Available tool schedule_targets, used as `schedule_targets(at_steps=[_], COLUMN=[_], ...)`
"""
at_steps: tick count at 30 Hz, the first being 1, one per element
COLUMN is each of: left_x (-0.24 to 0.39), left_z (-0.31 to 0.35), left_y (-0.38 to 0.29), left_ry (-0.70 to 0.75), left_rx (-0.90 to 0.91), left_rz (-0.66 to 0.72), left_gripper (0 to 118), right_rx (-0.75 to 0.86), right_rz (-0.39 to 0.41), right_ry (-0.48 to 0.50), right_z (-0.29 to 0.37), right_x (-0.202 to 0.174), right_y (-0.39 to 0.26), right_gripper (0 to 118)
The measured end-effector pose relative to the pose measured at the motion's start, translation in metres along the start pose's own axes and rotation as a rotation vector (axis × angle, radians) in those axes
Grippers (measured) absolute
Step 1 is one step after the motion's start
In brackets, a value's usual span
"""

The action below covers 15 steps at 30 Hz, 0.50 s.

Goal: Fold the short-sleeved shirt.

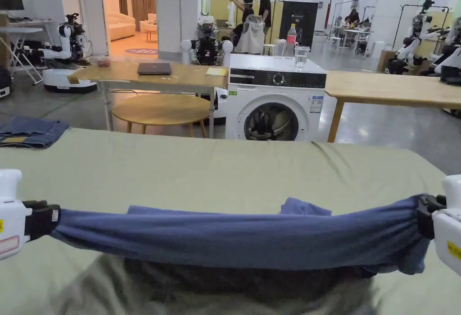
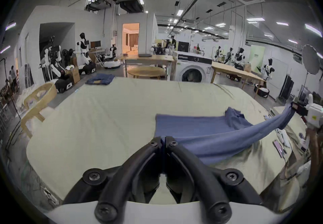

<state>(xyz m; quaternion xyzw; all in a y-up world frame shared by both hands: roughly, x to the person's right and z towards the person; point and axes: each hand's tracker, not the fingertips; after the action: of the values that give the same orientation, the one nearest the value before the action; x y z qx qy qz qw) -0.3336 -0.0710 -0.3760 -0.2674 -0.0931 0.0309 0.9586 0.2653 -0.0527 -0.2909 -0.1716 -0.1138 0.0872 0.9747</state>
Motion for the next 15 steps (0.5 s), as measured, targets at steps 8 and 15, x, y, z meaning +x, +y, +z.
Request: schedule_targets(at_steps=[8, 15], left_x=[-0.004, -0.011], left_z=[-0.005, -0.040], left_y=[-0.097, -0.161], left_ry=[0.025, 0.041], left_rx=[-0.188, -0.368], left_rz=[0.018, -0.008], left_gripper=[0, 0], right_rx=[-0.195, -0.460], right_rz=[-0.012, 0.017], right_ry=[0.047, 0.082], right_z=[0.024, 0.007], right_x=[-0.013, -0.017], right_y=[-0.083, -0.161], right_gripper=[0, 0])
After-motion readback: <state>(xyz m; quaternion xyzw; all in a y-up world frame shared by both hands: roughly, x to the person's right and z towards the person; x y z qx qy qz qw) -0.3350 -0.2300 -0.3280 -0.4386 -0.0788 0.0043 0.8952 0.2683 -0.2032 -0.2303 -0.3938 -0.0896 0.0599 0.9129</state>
